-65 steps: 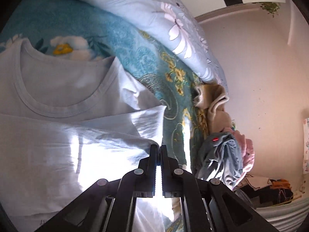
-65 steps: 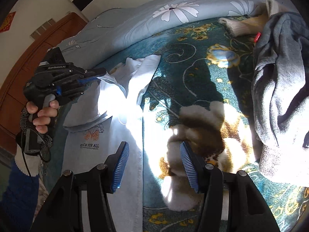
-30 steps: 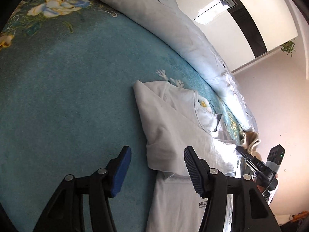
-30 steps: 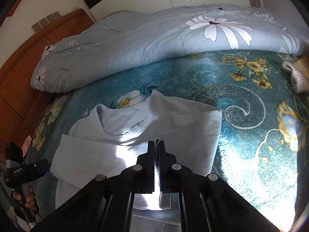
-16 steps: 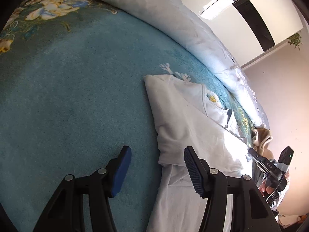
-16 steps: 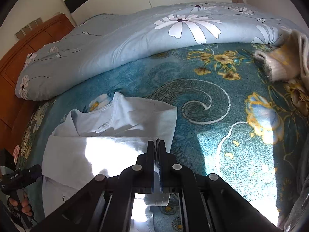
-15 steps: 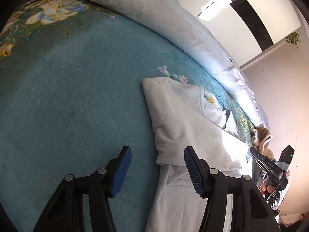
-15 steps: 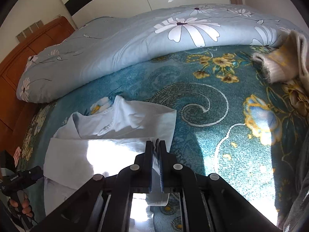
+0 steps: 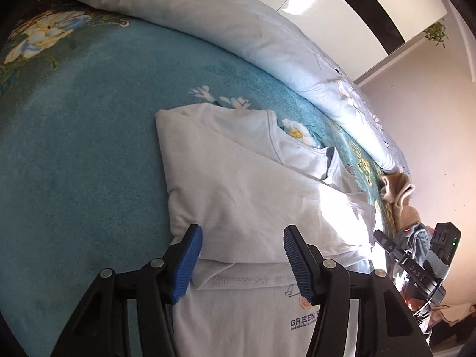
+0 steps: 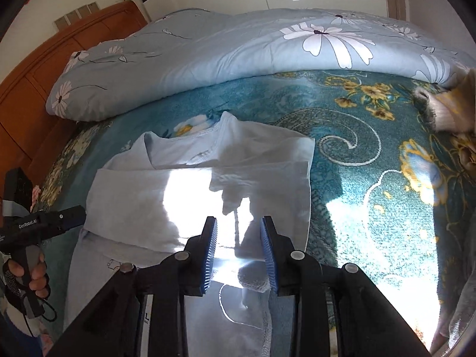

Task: Fold clothes

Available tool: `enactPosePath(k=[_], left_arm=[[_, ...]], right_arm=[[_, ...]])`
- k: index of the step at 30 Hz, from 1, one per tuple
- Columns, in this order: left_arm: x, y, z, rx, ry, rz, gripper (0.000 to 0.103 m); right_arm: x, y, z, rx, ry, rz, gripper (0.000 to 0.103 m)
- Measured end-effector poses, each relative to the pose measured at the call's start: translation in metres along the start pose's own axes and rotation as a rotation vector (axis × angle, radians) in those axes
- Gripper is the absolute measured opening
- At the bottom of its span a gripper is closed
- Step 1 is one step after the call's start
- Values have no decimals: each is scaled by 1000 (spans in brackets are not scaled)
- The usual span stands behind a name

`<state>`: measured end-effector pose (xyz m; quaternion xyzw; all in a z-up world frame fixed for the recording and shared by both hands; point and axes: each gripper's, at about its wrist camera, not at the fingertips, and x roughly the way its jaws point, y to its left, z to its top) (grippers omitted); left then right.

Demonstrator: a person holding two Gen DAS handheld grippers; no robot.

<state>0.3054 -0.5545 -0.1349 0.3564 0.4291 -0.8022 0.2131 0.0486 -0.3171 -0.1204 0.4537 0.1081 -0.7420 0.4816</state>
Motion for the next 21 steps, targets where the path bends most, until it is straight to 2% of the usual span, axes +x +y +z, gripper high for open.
enactPosePath(k=[4, 5, 8, 12, 14, 17, 21], left_arm=[[-46, -18, -17, 64, -46, -27, 62], [-55, -16, -28, 71, -51, -42, 65], [-81, -3, -69, 80, -45, -81, 70], [-104, 26, -132, 81, -3, -33, 70], [-110, 38, -161, 82, 29, -11, 70], [-118, 51, -201, 60, 56, 27, 70], [-133, 44, -241, 75, 60, 22, 70]], right_arm=[[-52, 6, -14, 13, -63, 64, 31], [-64, 7, -22, 16, -67, 83, 32], [-86, 8, -69, 4, 10, 137, 42], [-100, 2, -144, -69, 141, 48, 43], [-110, -10, -173, -33, 178, 54, 43], [-122, -24, -204, 56, 192, 85, 44], [-139, -27, -233, 102, 165, 114, 45]])
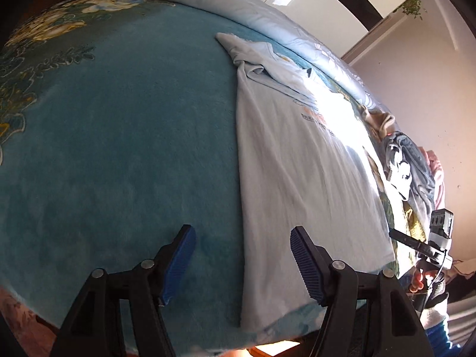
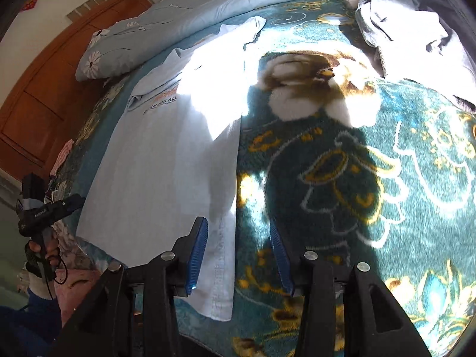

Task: Fold clothes

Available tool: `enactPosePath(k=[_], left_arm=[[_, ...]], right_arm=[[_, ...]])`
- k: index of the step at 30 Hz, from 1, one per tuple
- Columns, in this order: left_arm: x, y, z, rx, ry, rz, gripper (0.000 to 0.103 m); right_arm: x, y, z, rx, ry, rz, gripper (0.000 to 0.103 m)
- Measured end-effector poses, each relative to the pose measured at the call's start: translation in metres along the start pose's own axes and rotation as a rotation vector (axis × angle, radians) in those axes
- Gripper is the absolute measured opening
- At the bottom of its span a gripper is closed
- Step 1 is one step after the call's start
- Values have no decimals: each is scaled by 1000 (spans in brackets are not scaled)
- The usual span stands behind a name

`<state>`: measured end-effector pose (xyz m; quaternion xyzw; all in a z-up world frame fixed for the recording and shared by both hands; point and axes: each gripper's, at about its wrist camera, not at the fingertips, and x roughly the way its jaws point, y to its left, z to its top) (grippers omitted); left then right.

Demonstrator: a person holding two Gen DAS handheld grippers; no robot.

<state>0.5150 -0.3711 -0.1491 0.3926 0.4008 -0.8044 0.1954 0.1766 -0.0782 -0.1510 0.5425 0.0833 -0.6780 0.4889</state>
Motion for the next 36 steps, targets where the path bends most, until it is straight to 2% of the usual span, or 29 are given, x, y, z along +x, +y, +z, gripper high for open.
enactPosePath(k=[2, 5, 8, 14, 16, 18, 19, 20, 24, 25, 27, 31, 36], left_arm=[[1, -4, -15, -15, 46, -32, 70], [-2, -5, -31, -25, 32, -55, 70], [-6, -2, -37, -78, 43, -131, 70], [-2, 17, -33, -238, 49, -258, 69], [-1, 26, -34, -293, 45, -304, 68], [0, 34, -36, -337, 41, -318, 59], [-1, 37, -38, -346, 41, -306, 50], [-1, 39, -39, -353, 42, -294, 40], [-1, 38, -41, -350, 53, -250, 22], [1, 38, -41, -355, 62, -252, 6], [5, 40, -42, -376, 67, -303, 4], [-3, 47, -28, -425, 2, -478, 3], [-21, 39, 20, -369, -71, -519, 3]], right_arm=[[-4, 1, -12, 14, 0, 34, 45], [-9, 3, -24, 19, -11, 77, 45], [-9, 3, -32, 48, 13, 148, 45], [-7, -2, -35, 110, -10, 212, 45], [-7, -6, -35, 132, -22, 245, 40], [-3, -7, -38, 143, -15, 256, 17], [-1, -8, -39, 151, -6, 258, 12], [1, -9, -40, 156, -2, 262, 9], [-3, -8, -40, 154, -8, 290, 7], [-4, -8, -39, 158, -11, 305, 7], [-10, -8, -36, 172, -28, 345, 7], [-25, -11, -24, 208, -82, 427, 7], [-37, -10, 11, 237, -146, 501, 7]])
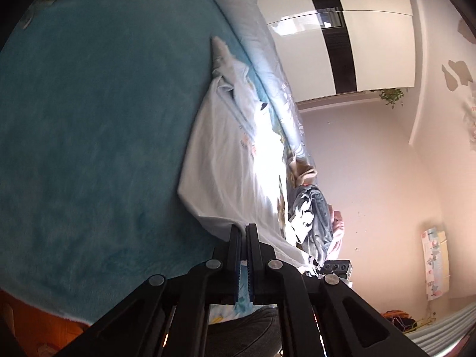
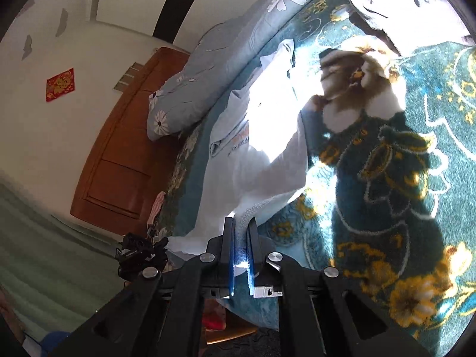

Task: Fold clothes

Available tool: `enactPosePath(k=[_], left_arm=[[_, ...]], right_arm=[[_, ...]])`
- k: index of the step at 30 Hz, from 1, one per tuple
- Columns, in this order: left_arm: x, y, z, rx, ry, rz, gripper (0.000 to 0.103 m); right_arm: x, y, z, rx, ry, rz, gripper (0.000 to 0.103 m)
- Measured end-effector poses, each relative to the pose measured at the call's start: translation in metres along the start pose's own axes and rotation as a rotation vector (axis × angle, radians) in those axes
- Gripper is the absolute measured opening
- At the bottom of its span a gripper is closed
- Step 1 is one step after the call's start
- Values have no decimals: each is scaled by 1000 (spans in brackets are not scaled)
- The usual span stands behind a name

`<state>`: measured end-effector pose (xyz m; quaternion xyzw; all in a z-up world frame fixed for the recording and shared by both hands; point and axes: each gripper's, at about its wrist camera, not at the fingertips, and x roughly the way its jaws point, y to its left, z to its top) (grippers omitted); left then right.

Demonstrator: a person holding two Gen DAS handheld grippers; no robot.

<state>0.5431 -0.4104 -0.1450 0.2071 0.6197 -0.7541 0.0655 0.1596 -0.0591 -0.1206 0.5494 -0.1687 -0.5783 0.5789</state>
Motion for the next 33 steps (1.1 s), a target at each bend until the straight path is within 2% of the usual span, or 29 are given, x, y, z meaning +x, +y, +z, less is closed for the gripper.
enactPosePath(k=[5, 9, 13, 16, 22, 23, 27, 28, 29, 30, 31, 33], left_arm=[[12, -37, 66, 60, -29, -15, 3], [41, -63, 137, 63, -46, 9, 3], [76, -66, 214, 18, -53, 86, 3], [112, -64, 256, 5, -51, 149, 4], [172, -36, 300, -74, -55, 225, 4], [178, -28, 305, -98, -56, 222, 4], [188, 0, 315, -224, -70, 129, 8], [186, 2, 316, -236, -87, 114, 17], [183, 2, 317, -230, -108, 106, 34], [179, 0, 317, -207, -125, 106, 41], [175, -2, 318, -185, -142, 105, 49], [170, -8, 317, -123, -150, 139, 52]], right_arm=[[16, 27, 54, -43, -32, 2, 7], [29, 39, 119, -65, -43, -16, 7], [71, 38, 189, -35, -35, -95, 7], [103, 24, 236, -9, -28, -158, 7], [149, -18, 294, 92, -18, -246, 7], [155, -25, 300, 105, -12, -257, 7], [171, -39, 308, 101, 10, -303, 10], [171, -41, 309, 98, 6, -308, 14], [168, -40, 310, 83, -10, -302, 32], [161, -37, 311, 64, -35, -302, 53], [154, -35, 311, 43, -60, -297, 57], [138, -32, 313, 16, -101, -290, 57]])
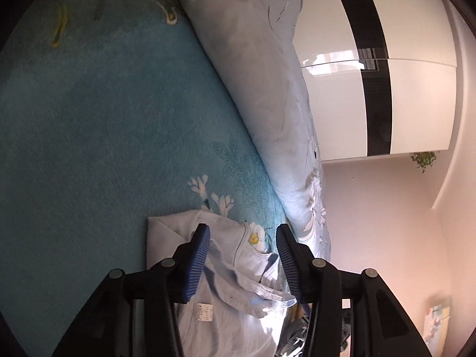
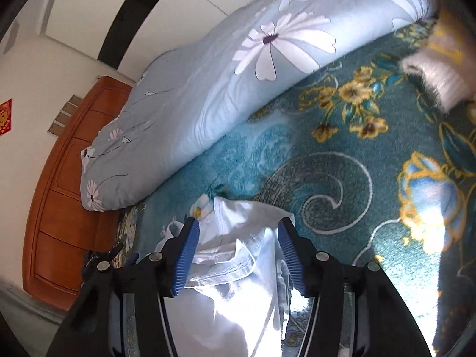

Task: Fold clothes

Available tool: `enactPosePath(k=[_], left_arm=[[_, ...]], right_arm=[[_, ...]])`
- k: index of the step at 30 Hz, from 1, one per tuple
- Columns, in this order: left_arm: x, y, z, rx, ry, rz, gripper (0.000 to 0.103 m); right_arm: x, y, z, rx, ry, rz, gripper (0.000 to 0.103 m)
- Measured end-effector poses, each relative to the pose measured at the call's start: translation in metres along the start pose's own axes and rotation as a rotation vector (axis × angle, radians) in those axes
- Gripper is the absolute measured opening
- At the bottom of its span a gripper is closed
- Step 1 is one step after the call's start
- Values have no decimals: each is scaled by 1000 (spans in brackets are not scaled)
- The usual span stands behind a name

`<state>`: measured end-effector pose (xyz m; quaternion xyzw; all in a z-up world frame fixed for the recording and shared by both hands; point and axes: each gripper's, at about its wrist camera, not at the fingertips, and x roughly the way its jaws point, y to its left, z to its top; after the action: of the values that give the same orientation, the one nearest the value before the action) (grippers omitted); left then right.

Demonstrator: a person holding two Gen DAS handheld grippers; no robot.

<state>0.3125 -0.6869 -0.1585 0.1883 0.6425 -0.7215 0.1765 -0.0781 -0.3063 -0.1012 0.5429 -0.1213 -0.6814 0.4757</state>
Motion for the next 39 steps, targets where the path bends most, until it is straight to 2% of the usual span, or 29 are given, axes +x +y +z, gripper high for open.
enactPosePath(k=[3, 6, 8, 9, 11, 14, 16, 19, 21, 25, 28, 33, 35, 37, 39], left_arm=[[8, -17, -9, 176, 33, 166, 53], [28, -41, -28, 445, 49, 428, 53], [44, -49, -40, 579, 78, 538, 53], [52, -50, -43, 611, 93, 562, 53], [64, -51, -48, 644, 120, 579, 53], [77, -47, -44, 608, 127, 560, 54], [84, -45, -38, 578, 108, 579, 53], [80, -45, -30, 535, 20, 651, 53], [70, -49, -31, 543, -12, 637, 54], [38, -51, -57, 573, 61, 483, 54], [13, -42, -92, 630, 120, 400, 57], [4, -10, -141, 673, 224, 389, 58], [-5, -3, -151, 663, 201, 364, 58], [-15, 0, -157, 613, 211, 306, 58], [-20, 4, -163, 584, 219, 276, 59]], right_arm=[[-15, -1, -1, -49, -21, -64, 57], [-4, 4, -13, -154, 60, -150, 57], [9, 11, -24, -256, 104, -226, 57], [16, 16, -28, -304, 120, -261, 57], [31, 21, -34, -370, 140, -298, 57], [48, 23, -31, -365, 131, -306, 57], [58, 22, -28, -337, 125, -309, 57], [67, 20, -27, -329, 108, -380, 57], [59, 17, -28, -308, 84, -347, 57], [28, 14, -40, -279, 66, -257, 57], [1, 10, -71, -282, 97, -161, 57], [-13, -4, -128, -266, 205, -112, 57], [-15, -6, -142, -262, 209, -108, 57], [-19, -7, -150, -243, 208, -80, 55], [-24, -7, -154, -214, 205, -36, 47]])
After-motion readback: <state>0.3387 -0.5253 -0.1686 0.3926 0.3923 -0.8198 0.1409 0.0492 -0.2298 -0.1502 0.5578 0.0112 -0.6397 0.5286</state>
